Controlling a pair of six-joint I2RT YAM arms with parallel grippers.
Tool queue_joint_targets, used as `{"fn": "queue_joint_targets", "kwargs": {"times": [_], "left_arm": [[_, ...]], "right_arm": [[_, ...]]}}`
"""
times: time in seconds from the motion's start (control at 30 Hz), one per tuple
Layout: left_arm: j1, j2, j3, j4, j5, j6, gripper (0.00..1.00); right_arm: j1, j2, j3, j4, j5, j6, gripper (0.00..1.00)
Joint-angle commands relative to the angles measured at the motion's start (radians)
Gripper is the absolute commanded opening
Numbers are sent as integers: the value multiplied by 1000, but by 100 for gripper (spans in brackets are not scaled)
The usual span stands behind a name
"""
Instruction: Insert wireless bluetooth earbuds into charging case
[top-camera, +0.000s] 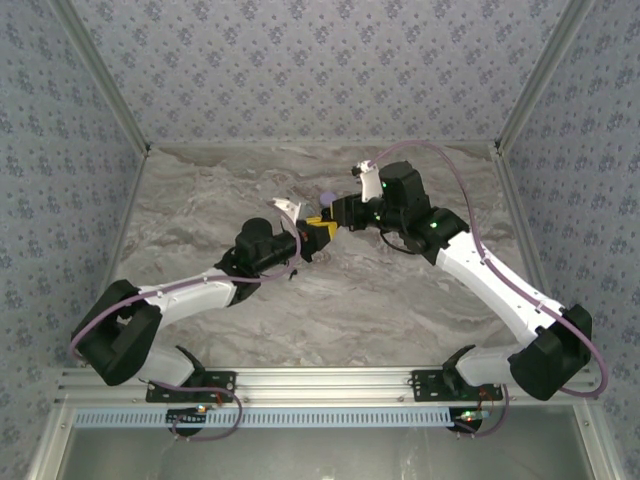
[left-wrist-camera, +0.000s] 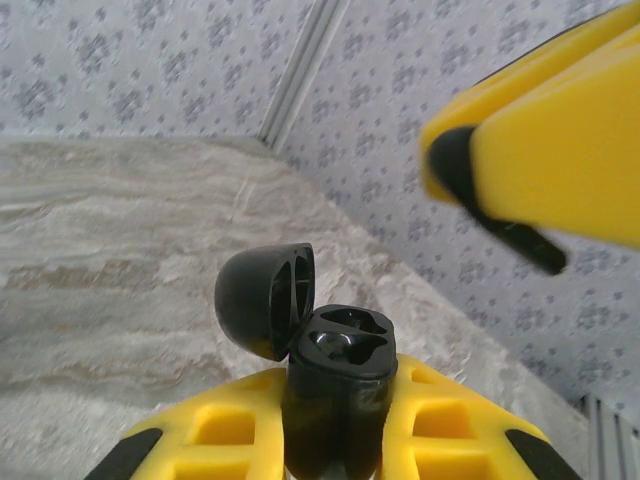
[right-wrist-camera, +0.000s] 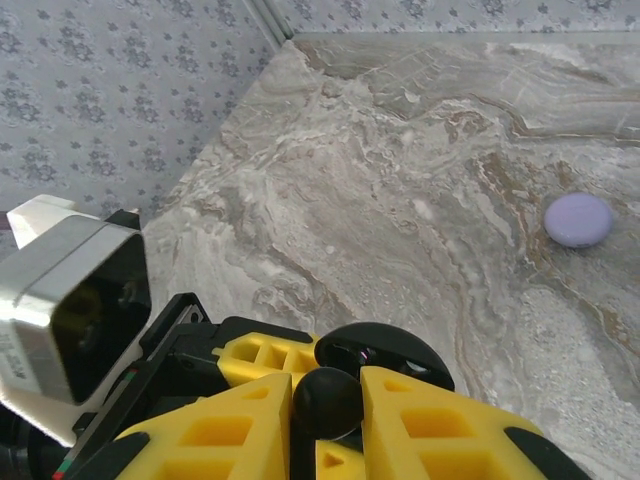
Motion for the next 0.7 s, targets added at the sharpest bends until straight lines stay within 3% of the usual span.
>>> {"fn": "queue_joint_targets", "kwargs": {"times": [0.0, 0.23, 0.67], "left_arm": [[-5, -41, 48, -175, -95, 56, 17], [-5, -113, 52, -392, -221, 123, 17], [-6, -205, 49, -495, -254, 168, 17]], "right_arm": [[-9, -13, -12, -54, 39, -14, 24], [-25, 28, -168, -65, 73, 5, 24], [-51, 209, -346, 105, 130, 40, 25]]}}
